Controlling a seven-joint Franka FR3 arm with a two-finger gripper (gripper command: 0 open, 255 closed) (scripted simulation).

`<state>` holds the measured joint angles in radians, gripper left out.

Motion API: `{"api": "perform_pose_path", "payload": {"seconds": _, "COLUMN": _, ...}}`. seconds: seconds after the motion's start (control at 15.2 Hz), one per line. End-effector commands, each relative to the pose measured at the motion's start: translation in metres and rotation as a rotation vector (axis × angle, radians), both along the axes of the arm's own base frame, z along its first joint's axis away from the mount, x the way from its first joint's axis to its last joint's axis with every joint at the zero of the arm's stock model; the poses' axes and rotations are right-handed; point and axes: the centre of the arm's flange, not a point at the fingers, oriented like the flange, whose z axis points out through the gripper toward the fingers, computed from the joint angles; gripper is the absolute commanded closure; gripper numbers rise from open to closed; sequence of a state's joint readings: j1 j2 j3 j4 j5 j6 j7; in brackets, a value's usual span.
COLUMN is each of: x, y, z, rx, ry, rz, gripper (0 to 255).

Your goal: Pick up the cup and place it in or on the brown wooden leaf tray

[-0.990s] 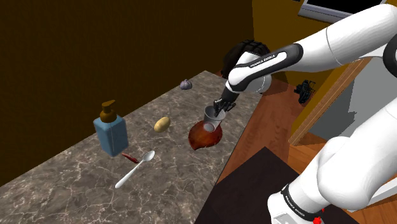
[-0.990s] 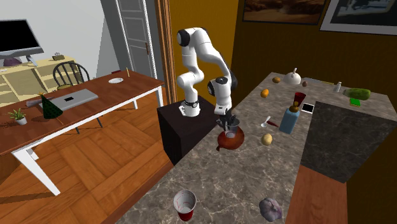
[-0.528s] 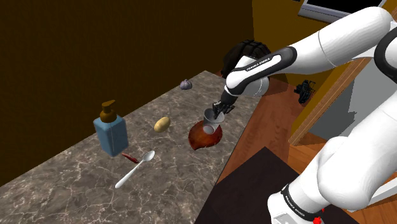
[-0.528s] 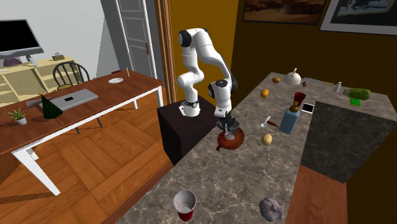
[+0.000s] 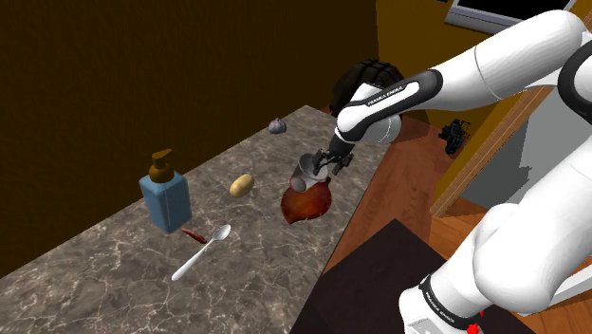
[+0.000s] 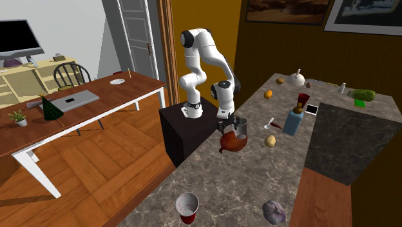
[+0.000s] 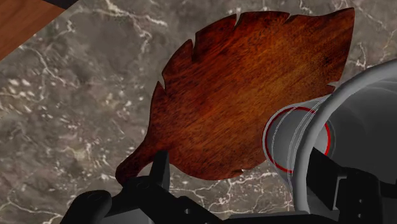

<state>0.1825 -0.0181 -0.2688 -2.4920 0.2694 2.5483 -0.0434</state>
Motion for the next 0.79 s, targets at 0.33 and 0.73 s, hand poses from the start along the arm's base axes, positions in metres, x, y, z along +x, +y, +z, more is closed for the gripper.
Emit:
{"api": "perform_pose_path", "payload": {"seconds": 0.33, "x": -0.005, "y": -0.007, "z": 0.049, "rx": 0.000, "ry": 0.000, "rz": 0.000, "gripper": 0}}
{"api": "perform_pose_path", "payload": {"seconds": 0.73, "x": -0.005, "y": -0.007, "z": 0.049, "rx": 0.000, "ry": 0.000, "rz": 0.000, "gripper": 0}}
